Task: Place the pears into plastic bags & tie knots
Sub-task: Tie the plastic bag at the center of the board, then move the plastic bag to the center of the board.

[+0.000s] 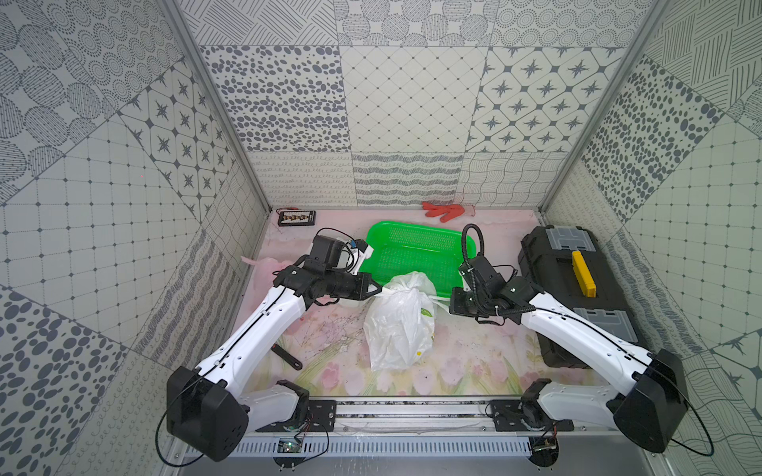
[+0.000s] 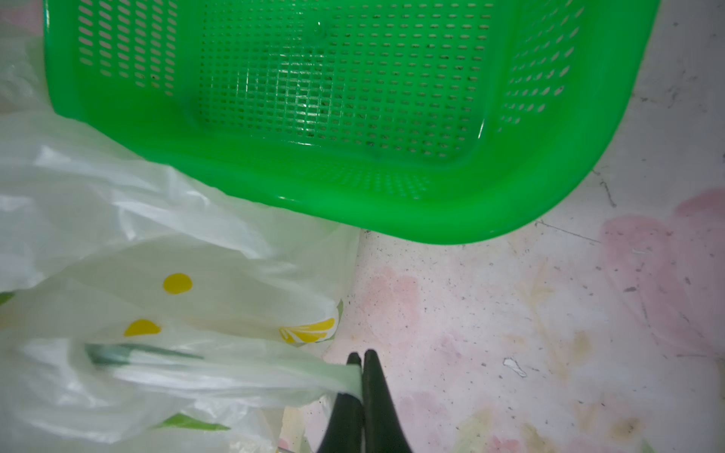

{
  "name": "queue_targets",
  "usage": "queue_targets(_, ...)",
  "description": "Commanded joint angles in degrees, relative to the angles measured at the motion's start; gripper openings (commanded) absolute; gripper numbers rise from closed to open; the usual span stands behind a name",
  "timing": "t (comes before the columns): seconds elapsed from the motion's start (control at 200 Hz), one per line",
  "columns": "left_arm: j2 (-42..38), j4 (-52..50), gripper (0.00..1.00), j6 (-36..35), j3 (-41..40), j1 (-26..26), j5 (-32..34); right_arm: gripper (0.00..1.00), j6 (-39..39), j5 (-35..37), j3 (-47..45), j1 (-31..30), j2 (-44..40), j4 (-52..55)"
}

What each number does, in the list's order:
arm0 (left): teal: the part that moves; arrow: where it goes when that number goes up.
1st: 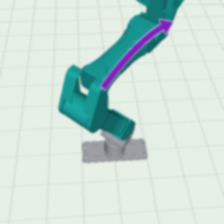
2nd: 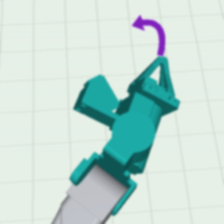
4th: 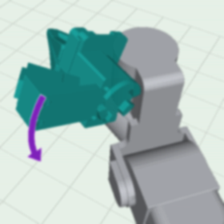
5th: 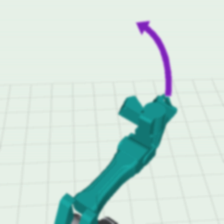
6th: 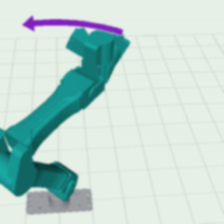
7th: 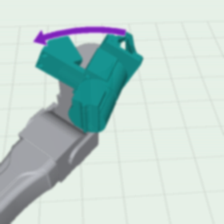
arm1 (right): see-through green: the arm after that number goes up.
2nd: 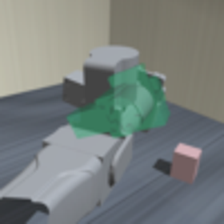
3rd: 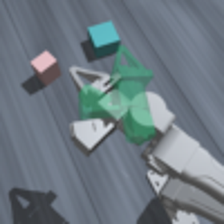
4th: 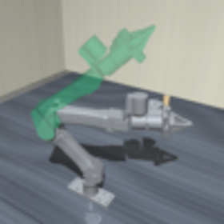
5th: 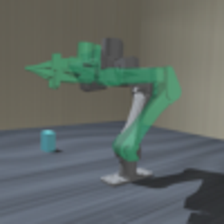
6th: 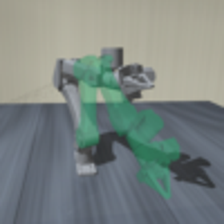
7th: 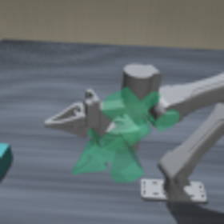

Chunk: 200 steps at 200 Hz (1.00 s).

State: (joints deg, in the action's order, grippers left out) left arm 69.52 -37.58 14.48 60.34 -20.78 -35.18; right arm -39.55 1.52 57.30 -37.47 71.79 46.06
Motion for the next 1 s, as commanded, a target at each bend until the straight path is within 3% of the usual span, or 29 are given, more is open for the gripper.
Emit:
queue_targets(0.0,-1.8,-12.2,0.00,-7.0,-3.4,7.8,14.9,0.00,2.9,13.6,-2.4,2.2,2.3,11.7)
queue_targets(0.12,-2.1,-8.4,0.00,-4.1,-6.4,7.6,13.8,0.00,2.7,12.5,-2.2,2.2,4.7,10.4)
queue_targets(0.305,-2.7,-9.4,0.00,-6.2,-5.7,7.8,16.5,0.00,3.2,14.1,-1.9,2.4,5.1,10.8)
queue_targets(0.515,-2.7,-9.1,0.00,-6.5,-5.2,7.9,14.7,0.00,3.9,5.3,-6.1,5.8,-1.8,3.7)
queue_targets(0.595,-3.4,-8.5,0.00,-5.9,-4.1,7.8,10.9,0.00,6.9,2.8,-1.5,2.2,-2.6,3.9)
queue_targets(0.625,-4.0,-8.0,0.00,-5.3,-3.6,7.6,8.7,0.16,8.0,5.3,0.9,-0.9,-3.2,4.4)
queue_targets(0.675,-5.1,-7.7,0.17,-4.5,-2.6,7.6,5.0,0.38,9.0,10.1,5.0,-5.5,-3.6,6.0)
queue_targets(0.765,-7.0,-9.4,0.42,-4.6,-0.5,7.5,3.8,0.64,6.9,14.3,12.0,-8.5,-1.2,11.8)
queue_targets(0.845,-8.1,-11.7,0.49,-5.6,1.5,7.6,6.7,0.74,6.3,17.2,17.0,-12.4,2.6,14.2)
queue_targets(0.996,-9.4,-13.7,0.53,-6.1,4.2,7.6,9.6,0.79,5.3,17.7,26.6,-20.5,12.8,12.4)
